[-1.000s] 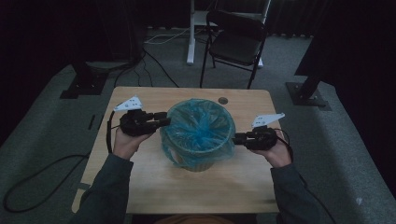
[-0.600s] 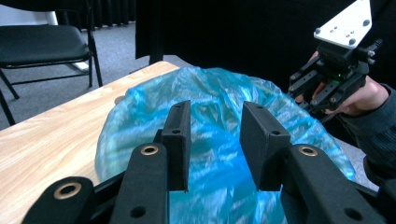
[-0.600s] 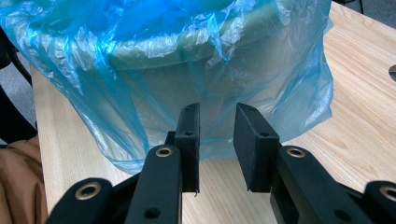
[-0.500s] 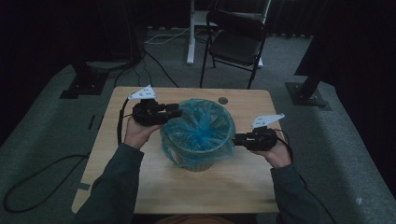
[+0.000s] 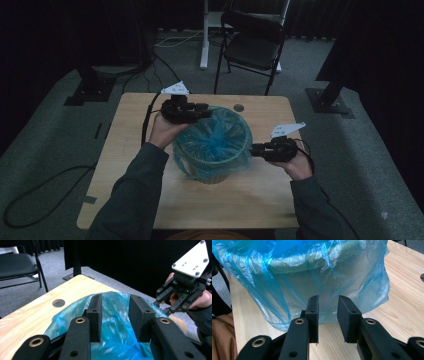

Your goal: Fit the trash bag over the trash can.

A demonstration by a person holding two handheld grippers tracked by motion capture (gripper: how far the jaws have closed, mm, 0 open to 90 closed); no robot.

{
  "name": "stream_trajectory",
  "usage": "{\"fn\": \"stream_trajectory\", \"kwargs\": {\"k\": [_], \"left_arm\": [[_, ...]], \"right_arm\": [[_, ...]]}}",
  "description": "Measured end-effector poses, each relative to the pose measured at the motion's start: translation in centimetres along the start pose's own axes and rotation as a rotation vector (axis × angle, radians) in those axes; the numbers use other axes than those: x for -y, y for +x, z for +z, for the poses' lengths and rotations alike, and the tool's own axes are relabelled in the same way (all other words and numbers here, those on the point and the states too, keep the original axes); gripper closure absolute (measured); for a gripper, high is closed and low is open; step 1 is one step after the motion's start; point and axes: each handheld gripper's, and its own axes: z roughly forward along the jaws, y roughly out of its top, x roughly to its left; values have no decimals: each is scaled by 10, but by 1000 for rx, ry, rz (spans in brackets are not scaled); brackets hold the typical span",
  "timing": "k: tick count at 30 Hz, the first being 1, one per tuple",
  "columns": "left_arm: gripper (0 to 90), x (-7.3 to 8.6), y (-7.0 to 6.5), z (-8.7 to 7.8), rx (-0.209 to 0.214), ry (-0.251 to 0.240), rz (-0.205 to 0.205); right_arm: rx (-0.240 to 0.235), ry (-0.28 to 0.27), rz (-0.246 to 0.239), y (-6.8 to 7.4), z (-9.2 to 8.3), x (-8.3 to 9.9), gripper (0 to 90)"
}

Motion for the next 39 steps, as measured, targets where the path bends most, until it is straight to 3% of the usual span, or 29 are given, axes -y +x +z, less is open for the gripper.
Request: {"fn": "stream_trajectory", "kwargs": {"k": [7,13,16,22,37,39], "left_arm": [[637,-10,-8,19,24,38,47],[626,-8,-10,32,14,71,57],[624,-7,-13,47,23,139,89],[622,-3,-22,63,-16,265,185],[622,1,-21,80,-72,402,216],[620,1,-21,85,-88,439,232]], "right_arm": [[-2,4,-5,1,0,1,708],[-2,3,-1,0,0,2,708],[-2,4,0,0,0,2,707],[-1,2,0,0,-1,3,705],[-6,3,0,1,0,3,704],[-7,3,0,1,0,3,703]]}}
